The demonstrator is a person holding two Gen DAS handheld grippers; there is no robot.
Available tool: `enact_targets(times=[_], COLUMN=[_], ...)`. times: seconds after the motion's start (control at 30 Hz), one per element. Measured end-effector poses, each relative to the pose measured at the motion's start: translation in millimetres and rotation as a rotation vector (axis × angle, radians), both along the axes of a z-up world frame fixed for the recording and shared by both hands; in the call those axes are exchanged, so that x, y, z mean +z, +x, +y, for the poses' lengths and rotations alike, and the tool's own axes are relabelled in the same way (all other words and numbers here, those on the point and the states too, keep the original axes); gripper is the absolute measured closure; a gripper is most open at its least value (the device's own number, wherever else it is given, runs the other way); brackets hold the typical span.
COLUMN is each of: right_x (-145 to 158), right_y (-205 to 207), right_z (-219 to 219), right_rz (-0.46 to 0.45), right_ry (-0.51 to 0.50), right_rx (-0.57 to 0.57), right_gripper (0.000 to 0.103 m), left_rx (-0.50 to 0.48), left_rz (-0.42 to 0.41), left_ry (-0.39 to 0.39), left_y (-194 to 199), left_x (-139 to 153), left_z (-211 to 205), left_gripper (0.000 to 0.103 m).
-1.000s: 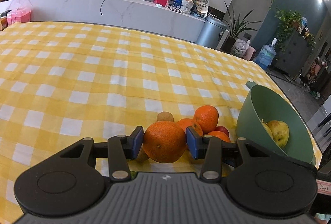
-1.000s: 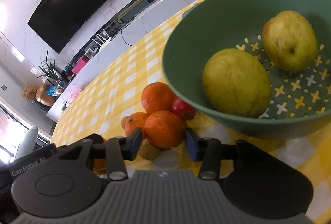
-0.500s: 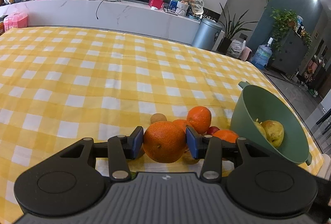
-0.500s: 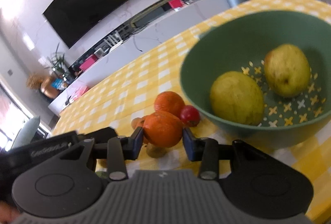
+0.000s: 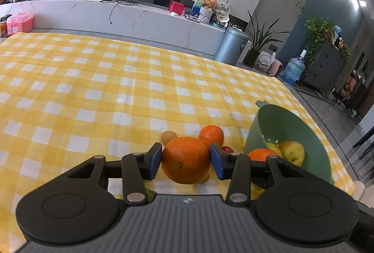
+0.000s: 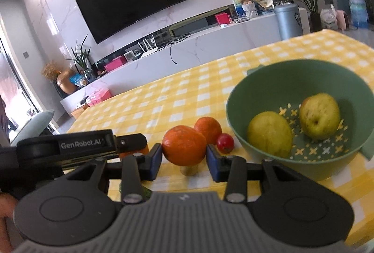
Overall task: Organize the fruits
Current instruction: 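Carry both oranges into the green colander beside the pears with both tools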
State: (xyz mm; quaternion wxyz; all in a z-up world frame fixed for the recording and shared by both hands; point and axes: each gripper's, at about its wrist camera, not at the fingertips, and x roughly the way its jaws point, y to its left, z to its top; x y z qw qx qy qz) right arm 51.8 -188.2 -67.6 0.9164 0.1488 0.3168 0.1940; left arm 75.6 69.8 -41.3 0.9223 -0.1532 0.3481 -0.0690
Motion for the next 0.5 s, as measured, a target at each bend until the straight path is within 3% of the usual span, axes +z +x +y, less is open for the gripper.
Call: enact_targets(times=[0.5], right_x=[43.5], right_y=[-15.4], right_z=[-49.4], right_rz=[-0.009], right_ry=[-0.105], right_rx=[-0.007], right_gripper=[0.065], left_rx=[-0.081], left_rz=[-0.024], left_ry=[-0.024], left_y=[-4.7], left_x=[40.9], left_z=[-49.8], left_gripper=[0.052])
